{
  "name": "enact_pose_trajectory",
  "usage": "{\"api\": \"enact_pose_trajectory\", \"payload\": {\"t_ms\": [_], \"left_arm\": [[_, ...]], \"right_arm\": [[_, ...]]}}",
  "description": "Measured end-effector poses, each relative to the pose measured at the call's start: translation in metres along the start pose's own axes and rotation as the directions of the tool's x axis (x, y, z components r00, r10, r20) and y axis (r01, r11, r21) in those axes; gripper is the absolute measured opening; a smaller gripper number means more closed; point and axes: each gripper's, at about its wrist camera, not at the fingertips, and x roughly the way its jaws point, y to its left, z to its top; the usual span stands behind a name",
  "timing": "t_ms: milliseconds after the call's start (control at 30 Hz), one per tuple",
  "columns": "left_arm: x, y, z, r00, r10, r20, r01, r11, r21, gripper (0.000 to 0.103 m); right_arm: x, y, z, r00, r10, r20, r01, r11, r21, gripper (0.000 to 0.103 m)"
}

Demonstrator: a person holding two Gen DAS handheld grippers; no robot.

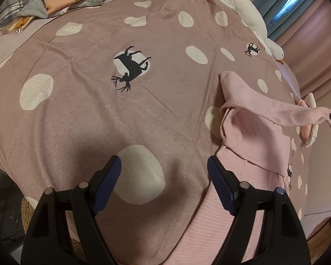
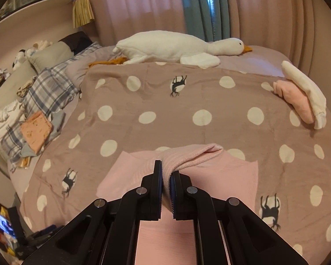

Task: Fold small clothes
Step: 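Fold the held side edge inward over the sweater body with the right gripper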

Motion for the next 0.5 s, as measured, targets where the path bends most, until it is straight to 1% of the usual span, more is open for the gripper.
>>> {"api": "enact_pose_trajectory", "payload": {"t_ms": [300, 500], "left_arm": [[0.006, -0.014, 0.002, 1.0, 0.005, -0.013, -0.004, 0.999, 0.035, 0.08], [0.011, -0.025, 0.007, 1.0, 0.001, -0.031, 0.001, 0.999, 0.051, 0.08]], "right_arm": [[0.003, -0.022, -0.004, 1.0, -0.014, -0.011, 0.014, 0.999, 0.032, 0.008], [0.008, -0.034, -0.008, 0.999, -0.033, -0.028, 0.034, 0.999, 0.032, 0.008]]}}
